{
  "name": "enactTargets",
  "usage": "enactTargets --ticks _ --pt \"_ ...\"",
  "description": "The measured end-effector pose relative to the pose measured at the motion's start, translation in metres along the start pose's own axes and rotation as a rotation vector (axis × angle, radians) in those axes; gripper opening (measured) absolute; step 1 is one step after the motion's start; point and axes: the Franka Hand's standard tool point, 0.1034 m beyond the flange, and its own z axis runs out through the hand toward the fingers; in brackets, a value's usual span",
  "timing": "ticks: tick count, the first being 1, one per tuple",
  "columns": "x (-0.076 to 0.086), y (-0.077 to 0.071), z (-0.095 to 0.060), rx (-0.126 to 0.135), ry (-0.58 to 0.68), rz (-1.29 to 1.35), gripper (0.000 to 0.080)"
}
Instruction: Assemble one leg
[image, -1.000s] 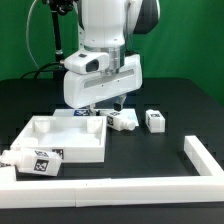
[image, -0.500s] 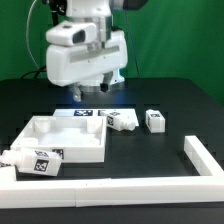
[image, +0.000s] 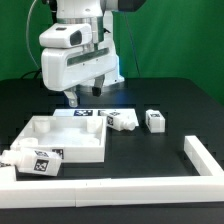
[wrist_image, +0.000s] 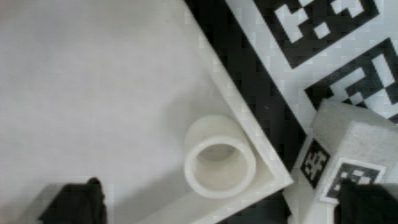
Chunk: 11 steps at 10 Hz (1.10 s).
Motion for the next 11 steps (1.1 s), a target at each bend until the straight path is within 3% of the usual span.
enactTargets --ticks 2,4,5,6,8,10,11 --pt "-0.012 0.001 0.009 -0.012 0.000 -0.092 0.0649" --pt "-0.037 0.009 0.025 0.014 -0.013 -0.189 0.0649" --pt "-0.046 0.013 0.035 0.007 -0.014 -0.207 0.0649" --pt "-0.054 0.012 0.045 0.019 -0.018 -0.217 0.0649" --pt "-0.060 0.008 0.056 0.034 -0.023 -0.206 0.0649" --pt "-0.060 0.009 0.055 0.033 -0.023 -0.205 0.0649" --pt "-0.060 0.009 0.056 0.034 -0.023 -0.205 0.0520"
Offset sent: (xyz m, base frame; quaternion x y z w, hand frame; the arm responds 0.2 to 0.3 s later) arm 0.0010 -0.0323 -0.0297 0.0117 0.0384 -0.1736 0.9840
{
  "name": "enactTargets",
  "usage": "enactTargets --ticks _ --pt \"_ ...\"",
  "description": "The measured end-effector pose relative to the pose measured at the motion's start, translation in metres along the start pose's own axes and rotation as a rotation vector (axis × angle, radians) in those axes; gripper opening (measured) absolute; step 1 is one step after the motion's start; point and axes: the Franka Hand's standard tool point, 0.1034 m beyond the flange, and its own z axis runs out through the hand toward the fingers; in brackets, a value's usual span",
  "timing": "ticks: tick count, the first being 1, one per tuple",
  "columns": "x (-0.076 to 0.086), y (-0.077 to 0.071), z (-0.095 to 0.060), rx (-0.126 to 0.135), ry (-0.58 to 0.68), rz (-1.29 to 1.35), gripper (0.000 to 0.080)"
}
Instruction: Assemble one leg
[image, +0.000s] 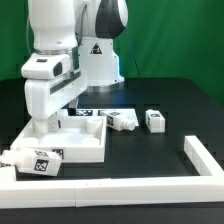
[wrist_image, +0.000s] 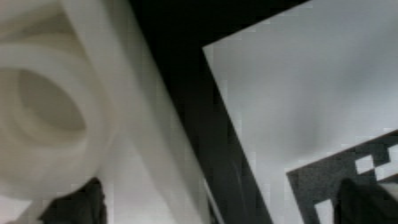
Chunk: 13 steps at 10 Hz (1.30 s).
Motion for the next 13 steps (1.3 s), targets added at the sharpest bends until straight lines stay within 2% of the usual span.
enactTargets --ticks 1,3,4,5,10,13 --pt "0.000 0.000 0.000 0.000 0.000 0.000 0.0520" --pt "0.000 0.000 0.000 0.000 0.000 0.000 0.0246" --pt "0.000 0.000 0.000 0.000 0.000 0.000 0.0246" --pt "0.001 0.000 0.000 0.001 0.000 -0.007 0.0077" --pt "0.004 -0.001 -0.004 -0.004 -0.003 -0.042 0.0060" --pt "0.006 -0.006 -0.032 -0.014 -0.014 -0.150 0.0057"
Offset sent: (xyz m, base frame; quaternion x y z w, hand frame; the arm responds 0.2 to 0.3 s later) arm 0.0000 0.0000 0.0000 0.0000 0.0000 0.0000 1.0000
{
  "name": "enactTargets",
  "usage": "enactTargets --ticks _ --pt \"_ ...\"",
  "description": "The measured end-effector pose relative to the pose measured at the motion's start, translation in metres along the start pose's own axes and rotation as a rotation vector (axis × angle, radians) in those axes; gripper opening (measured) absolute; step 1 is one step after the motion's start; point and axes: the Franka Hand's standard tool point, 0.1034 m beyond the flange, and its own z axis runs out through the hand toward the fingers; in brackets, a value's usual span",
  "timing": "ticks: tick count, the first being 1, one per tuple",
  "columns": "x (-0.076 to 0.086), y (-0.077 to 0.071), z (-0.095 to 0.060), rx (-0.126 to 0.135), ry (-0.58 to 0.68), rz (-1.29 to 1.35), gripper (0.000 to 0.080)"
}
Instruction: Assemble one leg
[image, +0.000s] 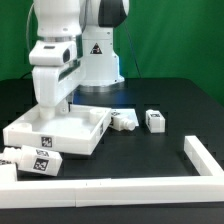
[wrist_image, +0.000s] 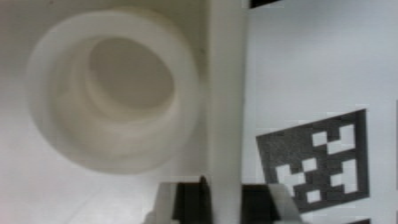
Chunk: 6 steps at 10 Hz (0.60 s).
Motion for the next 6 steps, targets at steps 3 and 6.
enactTargets --ticks 3,6 --pt "0.0034 0.0040 -0.0085 -0.013 0.000 -0.068 0.0057" --pt "0.0042 0.0035 -0.0080 -0.012 -0.001 -0.073 0.0057"
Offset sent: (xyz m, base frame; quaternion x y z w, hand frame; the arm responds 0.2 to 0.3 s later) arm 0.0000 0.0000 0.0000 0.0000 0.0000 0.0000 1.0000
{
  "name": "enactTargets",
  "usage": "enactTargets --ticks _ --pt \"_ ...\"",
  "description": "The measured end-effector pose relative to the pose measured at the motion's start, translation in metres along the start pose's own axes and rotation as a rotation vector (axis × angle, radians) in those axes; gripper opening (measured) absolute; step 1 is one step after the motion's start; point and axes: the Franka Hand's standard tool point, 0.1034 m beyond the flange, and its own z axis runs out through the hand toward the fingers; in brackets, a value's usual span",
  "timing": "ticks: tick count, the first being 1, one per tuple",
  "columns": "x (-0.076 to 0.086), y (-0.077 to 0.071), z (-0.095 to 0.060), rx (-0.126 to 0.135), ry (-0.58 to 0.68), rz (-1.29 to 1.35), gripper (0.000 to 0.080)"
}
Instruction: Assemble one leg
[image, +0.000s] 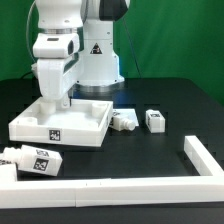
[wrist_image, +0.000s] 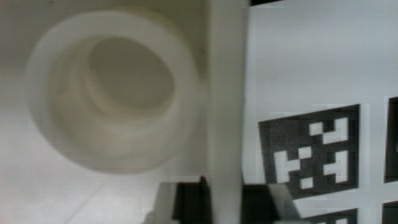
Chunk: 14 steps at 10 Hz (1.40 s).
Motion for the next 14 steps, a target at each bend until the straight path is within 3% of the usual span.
enactTargets --ticks 1,3,5,6,8,10,11,14 --pt "0.006 0.008 -0.011 -0.052 -0.002 -0.042 0.0057" --pt "0.033 0.014 -0.029 -0.095 0.004 -0.105 0.0057" --pt "0.055 0.022 -0.028 -0.091 0.016 -0.147 0.0057" --pt "0.051 0.019 -0.021 -0.075 0.017 -0.076 0.0057" --pt "0.050 0.019 -0.020 -0.072 0.014 -0.086 0.0057" --pt "0.057 0.018 -0.014 -0.059 0.017 -0.074 0.0057" --pt "0.066 0.021 -0.006 -0.076 0.028 -0.090 0.0057" --pt "0.100 0.038 0.020 -0.083 0.066 -0.107 0.0057"
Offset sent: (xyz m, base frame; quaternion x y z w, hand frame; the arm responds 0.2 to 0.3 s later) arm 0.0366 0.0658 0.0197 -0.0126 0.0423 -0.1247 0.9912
